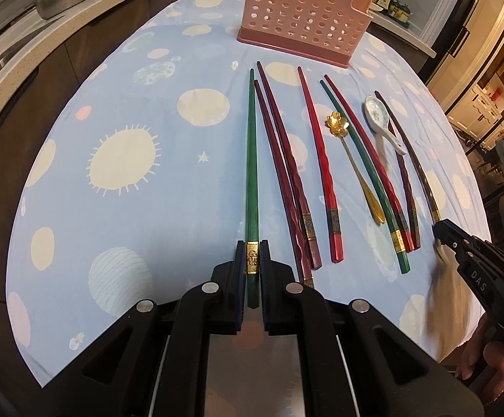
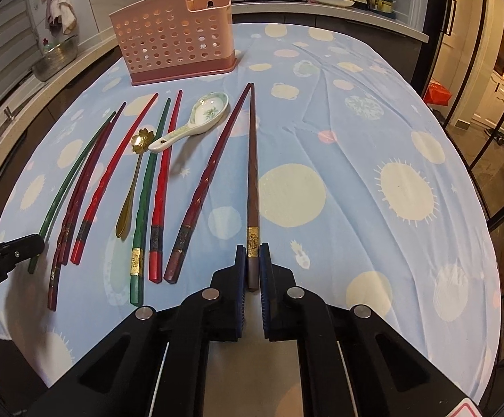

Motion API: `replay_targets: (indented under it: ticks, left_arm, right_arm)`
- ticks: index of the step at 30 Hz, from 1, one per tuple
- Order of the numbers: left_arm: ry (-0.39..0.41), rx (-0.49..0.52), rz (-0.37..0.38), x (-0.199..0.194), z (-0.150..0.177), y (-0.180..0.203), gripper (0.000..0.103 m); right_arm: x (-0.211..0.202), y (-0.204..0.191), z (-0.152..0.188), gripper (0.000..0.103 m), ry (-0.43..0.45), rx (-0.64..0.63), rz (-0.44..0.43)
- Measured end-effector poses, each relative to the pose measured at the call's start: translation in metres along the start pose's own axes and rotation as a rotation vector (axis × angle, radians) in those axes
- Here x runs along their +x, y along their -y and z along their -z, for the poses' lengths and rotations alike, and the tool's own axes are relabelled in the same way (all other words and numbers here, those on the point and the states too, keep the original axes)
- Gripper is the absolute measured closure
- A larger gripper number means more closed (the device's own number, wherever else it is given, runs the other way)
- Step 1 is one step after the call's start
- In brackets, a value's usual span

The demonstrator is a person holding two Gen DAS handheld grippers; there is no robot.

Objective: Organize utensils
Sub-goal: 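Close the right tool on a dark brown chopstick while the left tool holds the green one, then lift both held chopsticks and carry them over the pink holder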

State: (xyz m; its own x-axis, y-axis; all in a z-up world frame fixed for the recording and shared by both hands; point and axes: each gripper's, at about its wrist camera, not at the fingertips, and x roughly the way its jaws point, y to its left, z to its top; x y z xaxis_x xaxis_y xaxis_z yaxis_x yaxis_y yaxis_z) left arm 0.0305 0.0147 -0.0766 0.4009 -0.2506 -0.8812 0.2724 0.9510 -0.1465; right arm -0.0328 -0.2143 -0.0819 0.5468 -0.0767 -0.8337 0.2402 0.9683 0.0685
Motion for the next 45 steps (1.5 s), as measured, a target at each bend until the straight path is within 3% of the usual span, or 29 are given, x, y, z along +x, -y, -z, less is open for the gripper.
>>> replay_targets:
  ticks: [7, 14, 26, 37, 45]
  left_arm:
    - [0.062, -0.004, 0.015, -0.030, 0.001, -0.001, 0.096]
    - [0.178, -0.002, 0.036, -0.074, -0.017, -0.002, 0.096]
    - [0.391, 0.030, -0.008, -0.120, -0.096, 0.002, 0.096]
    - [0.462, 0.060, -0.028, -0.127, -0.158, 0.012, 0.096]
    - [0.544, 0.086, -0.009, -0.149, -0.206, 0.023, 0.096]
  right_arm:
    - [-0.032, 0.006, -0.004, 0.096, 0.067, 0.021, -0.024]
    - [-0.080, 0.020, -0.032, 0.096, 0.212, 0.058, -0.061]
    - [-0.110, 0.032, -0.107, 0.096, 0.396, 0.045, -0.076]
    - [-0.115, 0.033, -0.166, 0.096, 0.465, 0.031, -0.080]
    - [-0.126, 0.024, -0.221, 0.096, 0.520, 0.015, -0.131]
